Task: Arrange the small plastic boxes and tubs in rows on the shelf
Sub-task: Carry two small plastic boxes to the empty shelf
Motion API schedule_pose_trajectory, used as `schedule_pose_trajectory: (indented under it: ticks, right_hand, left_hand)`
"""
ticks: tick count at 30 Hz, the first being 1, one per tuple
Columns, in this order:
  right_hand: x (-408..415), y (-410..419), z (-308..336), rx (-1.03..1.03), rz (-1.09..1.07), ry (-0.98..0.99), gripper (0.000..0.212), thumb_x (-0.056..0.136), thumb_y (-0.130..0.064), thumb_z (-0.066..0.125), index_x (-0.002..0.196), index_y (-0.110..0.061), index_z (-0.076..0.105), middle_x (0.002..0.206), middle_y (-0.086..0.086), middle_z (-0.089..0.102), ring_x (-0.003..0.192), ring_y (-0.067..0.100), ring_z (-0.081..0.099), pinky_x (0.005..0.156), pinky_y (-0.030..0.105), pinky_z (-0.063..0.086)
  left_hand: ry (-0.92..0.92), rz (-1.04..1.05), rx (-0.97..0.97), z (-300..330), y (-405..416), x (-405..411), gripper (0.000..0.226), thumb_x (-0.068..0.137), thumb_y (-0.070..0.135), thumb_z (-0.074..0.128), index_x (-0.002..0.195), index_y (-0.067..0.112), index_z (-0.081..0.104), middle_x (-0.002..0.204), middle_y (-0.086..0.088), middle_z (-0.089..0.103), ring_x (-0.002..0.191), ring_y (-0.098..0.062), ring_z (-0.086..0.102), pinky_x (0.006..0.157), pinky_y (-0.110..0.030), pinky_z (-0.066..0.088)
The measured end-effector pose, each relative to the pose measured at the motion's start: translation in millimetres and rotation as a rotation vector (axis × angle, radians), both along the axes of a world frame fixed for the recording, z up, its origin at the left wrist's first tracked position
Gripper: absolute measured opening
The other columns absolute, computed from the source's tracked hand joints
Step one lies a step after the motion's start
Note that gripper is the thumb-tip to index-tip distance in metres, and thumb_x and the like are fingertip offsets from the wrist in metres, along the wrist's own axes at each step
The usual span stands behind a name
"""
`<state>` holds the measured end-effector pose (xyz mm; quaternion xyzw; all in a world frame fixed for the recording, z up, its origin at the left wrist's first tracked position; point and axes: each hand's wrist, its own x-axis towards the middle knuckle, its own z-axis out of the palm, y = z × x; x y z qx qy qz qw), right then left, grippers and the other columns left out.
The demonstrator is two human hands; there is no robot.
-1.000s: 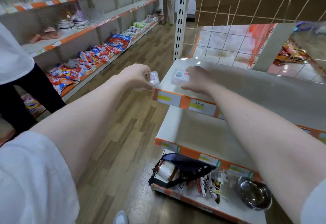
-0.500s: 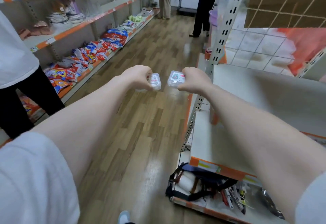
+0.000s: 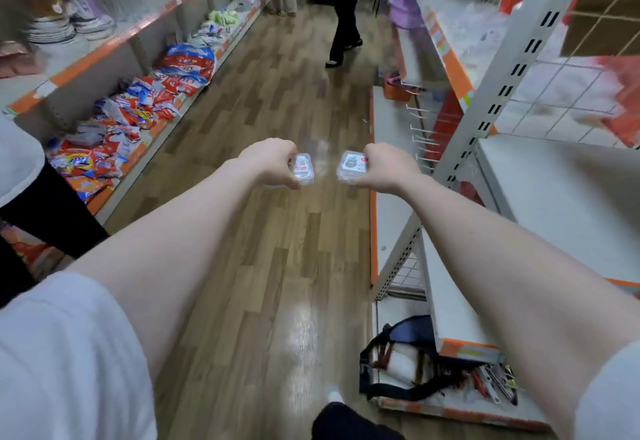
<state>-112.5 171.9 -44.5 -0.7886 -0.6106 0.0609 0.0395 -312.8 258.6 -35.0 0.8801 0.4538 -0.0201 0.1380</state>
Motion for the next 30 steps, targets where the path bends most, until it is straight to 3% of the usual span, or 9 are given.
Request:
schedule_pose_trajectory:
  ticks: [6,10,21,30]
  right_hand:
    - [11,49,-10,-0.005,-0.002,0.008,0.038,0.074,-0.043,0.068,0.095,-0.018,0.049,0.093,0.003,0.053,0.086,0.021,0.057,0.061,0.029,0.04]
    - [32,93,-17,-0.02,-0.022,0.003,0.037,0.073,-0.038,0.069,0.095,-0.017,0.047,0.094,0.004,0.052,0.083,0.02,0.051,0.061,0.029,0.036]
    - [145,246,-7,-0.036,-0.1,0.046,0.042,0.077,-0.038,0.067,0.106,-0.011,0.054,0.105,0.009,0.058,0.092,0.027,0.055,0.064,0.03,0.035]
    - [218,341,0,-0.007,-0.143,0.108,0.043,0.077,-0.041,0.067,0.104,-0.011,0.053,0.098,0.008,0.056,0.086,0.024,0.056,0.061,0.03,0.038]
  left_hand:
    - [-0.012,-0.018,-0.016,-5,55,13,0.048,0.071,0.032,0.073,0.113,0.016,0.055,0.107,-0.001,0.059,0.095,-0.022,0.056,0.077,-0.035,0.051]
    - [-0.004,-0.024,-0.004,-11,99,34,0.05,0.073,0.031,0.072,0.116,0.016,0.054,0.108,-0.001,0.058,0.097,-0.021,0.056,0.072,-0.033,0.047]
    - [0.021,-0.057,-0.043,-9,263,150,0.044,0.076,0.032,0.07,0.111,0.012,0.053,0.106,-0.003,0.058,0.093,-0.023,0.055,0.071,-0.033,0.045]
    - [0.032,-0.088,-0.008,0,376,222,0.054,0.075,0.033,0.073,0.119,0.01,0.052,0.114,-0.006,0.057,0.102,-0.025,0.054,0.084,-0.039,0.049]
